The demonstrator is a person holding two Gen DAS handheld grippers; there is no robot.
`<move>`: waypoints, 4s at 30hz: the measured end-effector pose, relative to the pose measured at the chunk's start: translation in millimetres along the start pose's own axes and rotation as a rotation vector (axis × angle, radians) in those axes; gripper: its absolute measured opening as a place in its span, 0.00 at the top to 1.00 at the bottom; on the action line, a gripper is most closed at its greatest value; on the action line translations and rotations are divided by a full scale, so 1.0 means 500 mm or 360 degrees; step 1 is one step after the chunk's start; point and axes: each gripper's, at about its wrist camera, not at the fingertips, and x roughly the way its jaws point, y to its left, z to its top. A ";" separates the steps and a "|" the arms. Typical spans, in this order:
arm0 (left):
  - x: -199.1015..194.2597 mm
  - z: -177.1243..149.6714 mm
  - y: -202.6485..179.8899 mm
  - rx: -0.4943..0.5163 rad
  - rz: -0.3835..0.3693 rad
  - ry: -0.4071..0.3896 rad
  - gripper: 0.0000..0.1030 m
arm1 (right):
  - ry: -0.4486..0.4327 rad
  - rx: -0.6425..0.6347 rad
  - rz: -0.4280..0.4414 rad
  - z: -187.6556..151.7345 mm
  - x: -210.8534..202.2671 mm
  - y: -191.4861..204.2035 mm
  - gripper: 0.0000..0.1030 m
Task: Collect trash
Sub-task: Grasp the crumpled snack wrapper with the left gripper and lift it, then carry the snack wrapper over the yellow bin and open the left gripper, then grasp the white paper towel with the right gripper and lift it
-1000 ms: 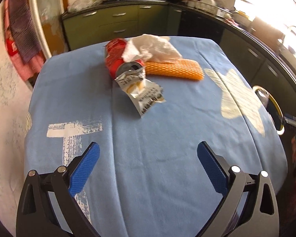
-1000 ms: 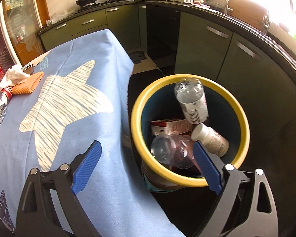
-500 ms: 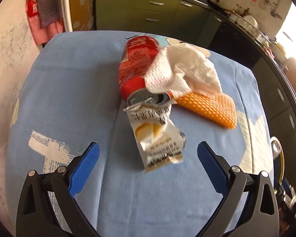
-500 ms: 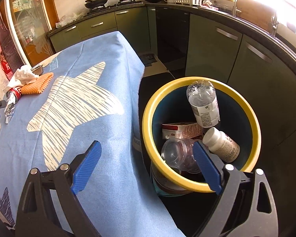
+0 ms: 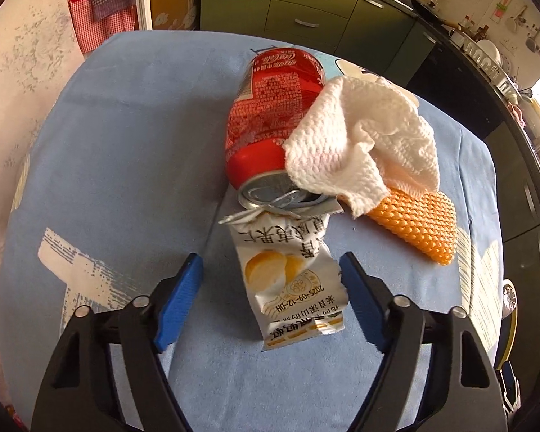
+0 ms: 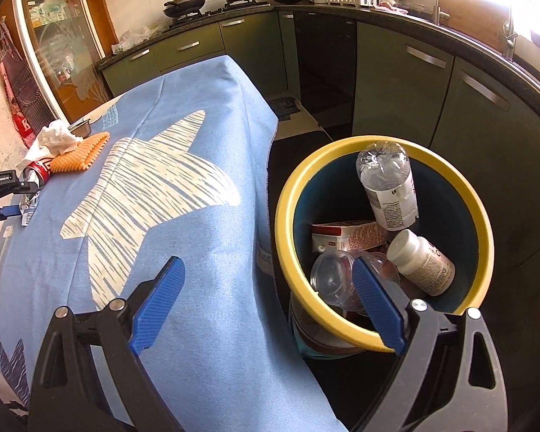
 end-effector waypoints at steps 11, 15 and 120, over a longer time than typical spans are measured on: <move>-0.010 -0.030 -0.001 0.0057 -0.0107 0.0010 0.55 | -0.0004 0.0009 0.0012 -0.001 -0.002 0.001 0.13; -0.036 -0.063 0.009 0.0113 -0.0115 -0.0024 0.55 | -0.0004 -0.0001 0.0014 -0.002 -0.004 0.007 0.13; -0.113 -0.150 0.083 0.0807 -0.0538 -0.0432 0.09 | -0.0065 -0.0656 0.0547 0.286 0.091 0.616 0.96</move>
